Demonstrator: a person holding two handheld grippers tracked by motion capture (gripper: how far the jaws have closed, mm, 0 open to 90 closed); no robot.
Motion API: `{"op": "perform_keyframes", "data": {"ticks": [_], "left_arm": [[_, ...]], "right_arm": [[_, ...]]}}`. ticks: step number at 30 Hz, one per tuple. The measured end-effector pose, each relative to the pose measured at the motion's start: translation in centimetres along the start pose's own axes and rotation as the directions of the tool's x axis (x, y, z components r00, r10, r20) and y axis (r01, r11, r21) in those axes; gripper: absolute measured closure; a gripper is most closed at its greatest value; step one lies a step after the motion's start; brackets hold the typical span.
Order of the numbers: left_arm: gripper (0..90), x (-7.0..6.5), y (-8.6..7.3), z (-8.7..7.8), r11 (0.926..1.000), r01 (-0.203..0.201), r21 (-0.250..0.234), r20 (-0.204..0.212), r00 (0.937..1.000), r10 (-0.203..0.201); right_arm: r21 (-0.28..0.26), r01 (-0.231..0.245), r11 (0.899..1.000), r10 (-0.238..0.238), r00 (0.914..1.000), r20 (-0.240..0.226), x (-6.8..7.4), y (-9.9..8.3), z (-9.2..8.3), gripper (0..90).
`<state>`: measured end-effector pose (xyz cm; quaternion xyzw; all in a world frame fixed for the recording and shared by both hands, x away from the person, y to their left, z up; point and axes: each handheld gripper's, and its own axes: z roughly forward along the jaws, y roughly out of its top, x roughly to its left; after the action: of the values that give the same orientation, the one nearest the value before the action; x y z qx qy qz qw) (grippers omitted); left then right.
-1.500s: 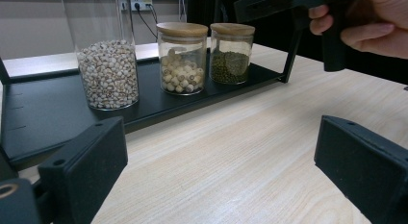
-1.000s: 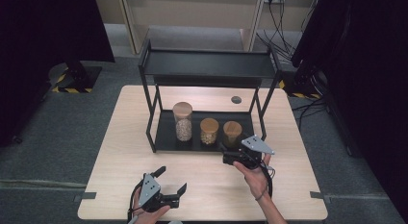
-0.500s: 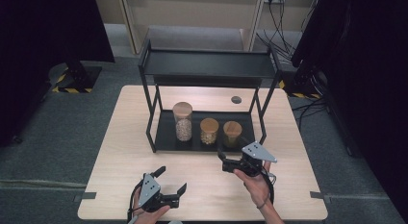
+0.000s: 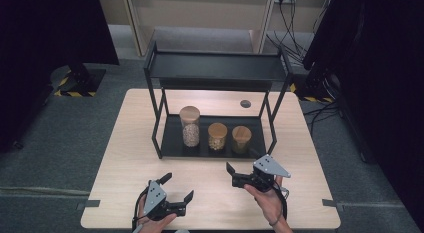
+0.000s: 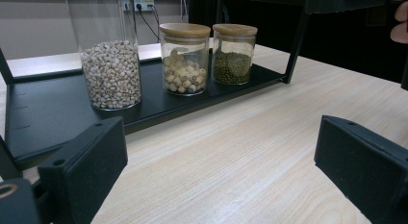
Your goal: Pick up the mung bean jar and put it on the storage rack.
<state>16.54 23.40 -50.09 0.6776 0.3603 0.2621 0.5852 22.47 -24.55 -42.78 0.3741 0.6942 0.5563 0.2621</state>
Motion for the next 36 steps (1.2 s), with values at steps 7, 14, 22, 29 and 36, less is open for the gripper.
{"op": "perform_keyframes", "data": {"ticks": [7, 14, 22, 29, 36], "left_arm": [[3.8, 0.0, 0.0, 0.0, 1.0000, -0.001, 0.000, 0.001, 1.0000, 0.001], [3.8, 0.0, 0.0, -0.1, 1.0000, -0.003, -0.001, 0.001, 1.0000, 0.003], [3.9, -0.1, 0.0, -0.1, 1.0000, -0.007, 0.000, 0.003, 1.0000, 0.007], [3.8, -0.1, 0.0, -0.1, 1.0000, -0.008, -0.003, 0.002, 1.0000, 0.008], [3.9, -0.1, 0.0, -0.1, 1.0000, -0.007, -0.004, 0.003, 1.0000, 0.007]], "right_arm": [[-0.001, 0.005, 1.000, -0.005, 0.9998, -0.022, 0.3, -0.3, -0.6, 2.7], [0.004, 0.007, 1.000, -0.007, 0.9990, -0.044, 0.7, -0.8, -1.1, 2.7], [0.010, 0.003, 1.000, -0.003, 0.9980, -0.063, 1.0, -1.4, -1.7, 2.7], [0.020, 0.002, 1.000, -0.001, 0.9969, -0.079, 1.2, -2.1, -2.0, 2.7], [0.033, 0.004, 0.999, 0.000, 0.9958, -0.092, 1.4, -2.5, -2.1, 2.7]]}}
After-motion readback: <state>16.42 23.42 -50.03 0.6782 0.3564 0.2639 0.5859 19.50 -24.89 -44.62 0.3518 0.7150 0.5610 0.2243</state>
